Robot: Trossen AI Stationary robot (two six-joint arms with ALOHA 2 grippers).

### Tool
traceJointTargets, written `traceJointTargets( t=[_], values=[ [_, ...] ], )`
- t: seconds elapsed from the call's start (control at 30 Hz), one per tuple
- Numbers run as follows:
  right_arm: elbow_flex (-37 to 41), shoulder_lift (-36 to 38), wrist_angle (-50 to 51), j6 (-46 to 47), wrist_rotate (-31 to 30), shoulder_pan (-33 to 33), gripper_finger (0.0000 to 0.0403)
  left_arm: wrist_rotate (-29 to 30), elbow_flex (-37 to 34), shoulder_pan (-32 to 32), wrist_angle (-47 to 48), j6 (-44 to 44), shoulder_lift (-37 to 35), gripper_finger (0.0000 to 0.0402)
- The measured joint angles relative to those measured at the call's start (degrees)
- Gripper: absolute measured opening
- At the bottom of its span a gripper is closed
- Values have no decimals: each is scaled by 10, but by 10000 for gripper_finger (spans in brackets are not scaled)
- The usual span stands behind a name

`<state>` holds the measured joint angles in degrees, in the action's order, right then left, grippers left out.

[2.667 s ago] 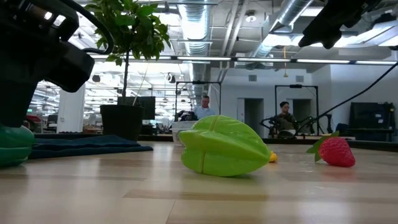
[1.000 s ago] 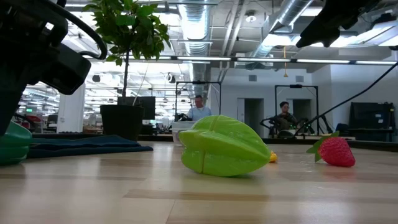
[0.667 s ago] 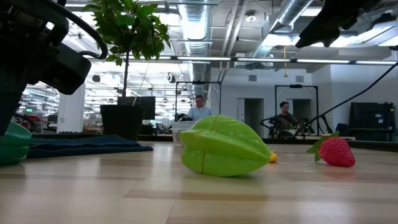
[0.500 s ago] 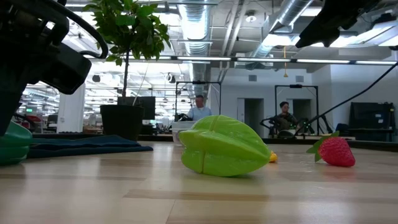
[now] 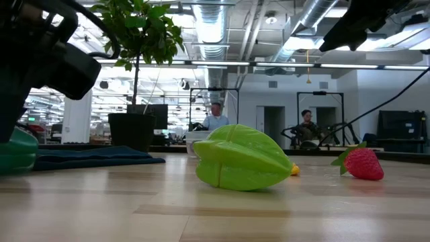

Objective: Pick and placing Produce into tupperware
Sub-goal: Put the green bell pepper into the transparent bin

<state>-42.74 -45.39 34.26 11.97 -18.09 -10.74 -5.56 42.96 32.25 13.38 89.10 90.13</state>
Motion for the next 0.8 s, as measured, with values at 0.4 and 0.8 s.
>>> traceJointTargets(
  t=[0.4, 0.8],
  values=[
    [0, 0, 0, 0, 0, 0, 173, 8, 0, -3, -59, 5, 0, 236],
    [0, 0, 0, 1, 4, 0, 173, 66, 0, -61, -150, -40, 0, 236]
  ],
)
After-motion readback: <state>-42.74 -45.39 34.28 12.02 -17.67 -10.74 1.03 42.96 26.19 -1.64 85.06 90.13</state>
